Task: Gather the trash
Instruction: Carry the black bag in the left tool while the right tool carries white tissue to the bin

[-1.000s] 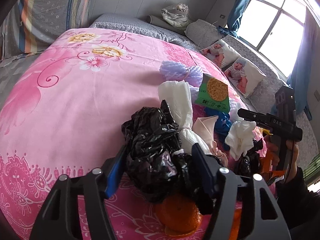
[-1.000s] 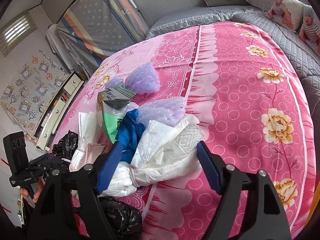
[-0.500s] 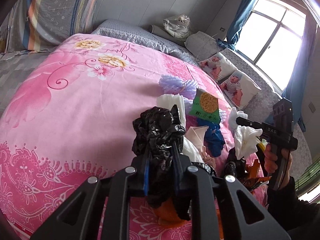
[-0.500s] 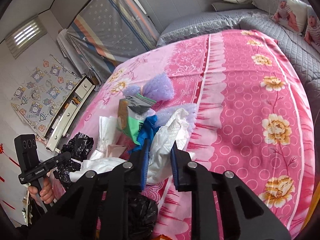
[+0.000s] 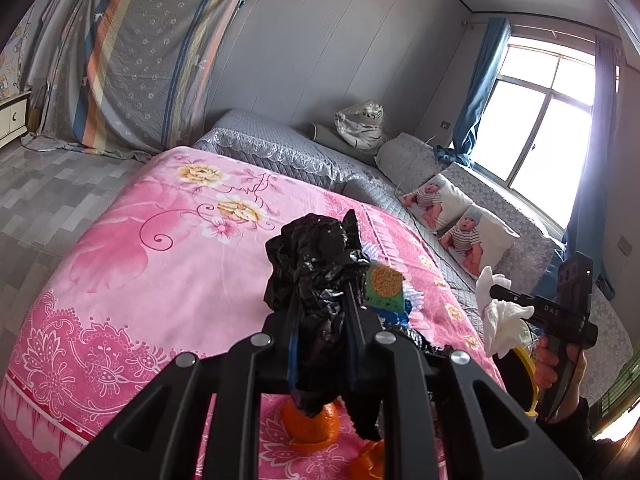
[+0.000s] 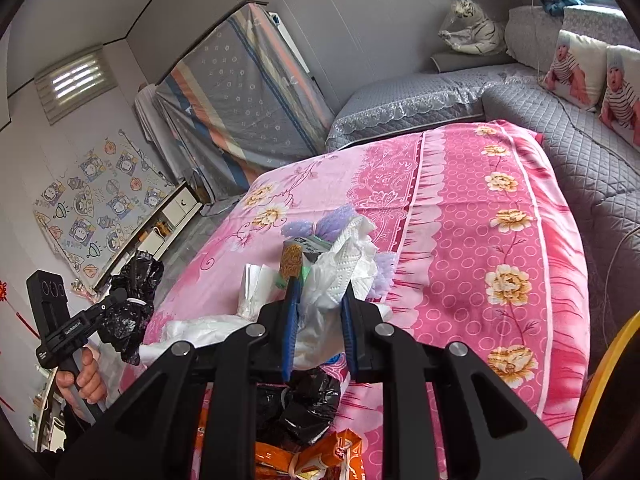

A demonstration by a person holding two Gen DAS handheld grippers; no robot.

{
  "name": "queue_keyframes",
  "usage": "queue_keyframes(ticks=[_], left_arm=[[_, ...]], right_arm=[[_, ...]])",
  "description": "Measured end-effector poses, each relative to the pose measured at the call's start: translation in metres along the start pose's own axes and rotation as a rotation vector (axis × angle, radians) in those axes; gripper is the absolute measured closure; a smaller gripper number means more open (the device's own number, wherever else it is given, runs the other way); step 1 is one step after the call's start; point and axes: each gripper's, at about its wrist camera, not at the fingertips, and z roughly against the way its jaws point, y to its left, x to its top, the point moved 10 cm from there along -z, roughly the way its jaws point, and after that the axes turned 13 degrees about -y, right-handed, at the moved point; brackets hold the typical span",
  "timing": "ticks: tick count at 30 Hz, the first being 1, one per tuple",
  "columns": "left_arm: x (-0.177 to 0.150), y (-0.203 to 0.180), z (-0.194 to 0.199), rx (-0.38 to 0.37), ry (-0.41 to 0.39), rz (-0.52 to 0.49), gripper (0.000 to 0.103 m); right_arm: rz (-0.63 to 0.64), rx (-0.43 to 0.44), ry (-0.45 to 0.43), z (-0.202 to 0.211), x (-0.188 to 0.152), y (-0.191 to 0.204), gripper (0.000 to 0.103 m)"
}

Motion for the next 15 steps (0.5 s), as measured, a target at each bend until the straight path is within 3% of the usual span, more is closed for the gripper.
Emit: queue_keyframes(ticks=[5, 15], left_arm=[[0.009, -0.045, 0.003, -0.032, -0.032, -0.045, 0.087], [-0.002, -0.163, -0.025, -0.213, 0.004, -0.122, 0.087]], right_arm=[[-0.009, -0.047, -0.084, 0.034, 0.016, -0.018, 0.085], [-0.033, -0.221, -0.262, 0.117, 0.048, -0.081, 0.085]])
